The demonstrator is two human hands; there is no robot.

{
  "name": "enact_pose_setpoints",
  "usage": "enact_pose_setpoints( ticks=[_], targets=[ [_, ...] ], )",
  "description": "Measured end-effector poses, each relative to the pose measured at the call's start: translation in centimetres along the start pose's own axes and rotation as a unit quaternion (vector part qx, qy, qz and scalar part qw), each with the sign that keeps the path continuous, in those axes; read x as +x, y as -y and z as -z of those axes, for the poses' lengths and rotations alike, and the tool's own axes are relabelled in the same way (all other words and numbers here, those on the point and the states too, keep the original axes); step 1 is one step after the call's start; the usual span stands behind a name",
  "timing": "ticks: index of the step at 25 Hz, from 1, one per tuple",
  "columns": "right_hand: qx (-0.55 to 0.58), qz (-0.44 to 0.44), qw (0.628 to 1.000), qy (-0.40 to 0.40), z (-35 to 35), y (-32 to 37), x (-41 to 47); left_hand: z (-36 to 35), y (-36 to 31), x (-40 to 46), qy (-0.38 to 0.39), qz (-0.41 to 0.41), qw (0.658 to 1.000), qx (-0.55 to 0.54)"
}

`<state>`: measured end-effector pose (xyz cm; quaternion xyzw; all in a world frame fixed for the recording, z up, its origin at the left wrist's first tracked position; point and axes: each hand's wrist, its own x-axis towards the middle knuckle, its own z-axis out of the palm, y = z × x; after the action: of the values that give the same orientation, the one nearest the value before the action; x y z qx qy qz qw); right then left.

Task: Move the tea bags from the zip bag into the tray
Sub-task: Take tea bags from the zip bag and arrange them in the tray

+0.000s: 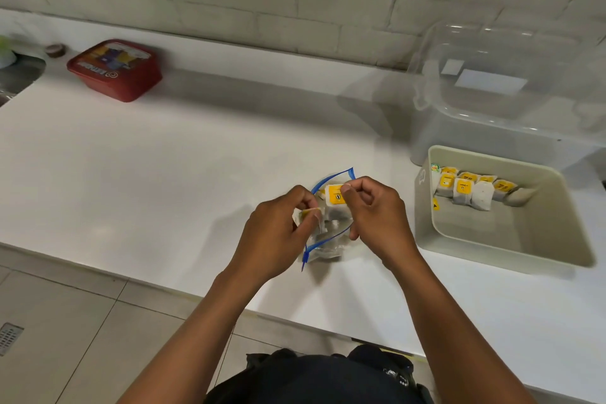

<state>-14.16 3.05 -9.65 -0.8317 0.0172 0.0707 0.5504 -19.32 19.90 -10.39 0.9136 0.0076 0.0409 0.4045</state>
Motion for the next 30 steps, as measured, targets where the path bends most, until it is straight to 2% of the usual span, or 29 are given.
enact_pose_setpoints(
  ticks=[9,14,21,23,26,28,30],
  targets=[
    [0.143,0.029,0.989,0.026,4.1,1.1,0.5,-0.3,-3.5,2.5,-0.052,0.007,0.995,-0.081],
    [0.148,0.051,0.988,0.016,7.6,0.4,0.6,-3.0,-7.2,4.1,-0.052,-0.021,0.997,-0.045],
    [0.169,0.046,0.985,-0.003,16.2,-2.2,1.5,-8.9,-14.6,6.8,-0.017,-0.046,0.994,-0.095],
    [0.132,0.042,0.990,-0.006,19.5,-3.5,1.9,-11.3,-16.4,7.9,0.010,-0.059,0.995,-0.077],
    [-0.059,0.044,0.997,-0.026,24.3,-6.3,3.0,-15.3,-18.1,9.6,0.052,-0.098,0.994,-0.006],
    [-0.203,0.055,0.977,-0.027,26.7,-8.2,3.9,-17.9,-18.7,10.9,0.085,-0.107,0.988,0.064],
    [-0.302,0.056,0.951,-0.031,28.6,-9.9,5.1,-20.6,-19.4,12.3,0.124,-0.103,0.981,0.111]
  ],
)
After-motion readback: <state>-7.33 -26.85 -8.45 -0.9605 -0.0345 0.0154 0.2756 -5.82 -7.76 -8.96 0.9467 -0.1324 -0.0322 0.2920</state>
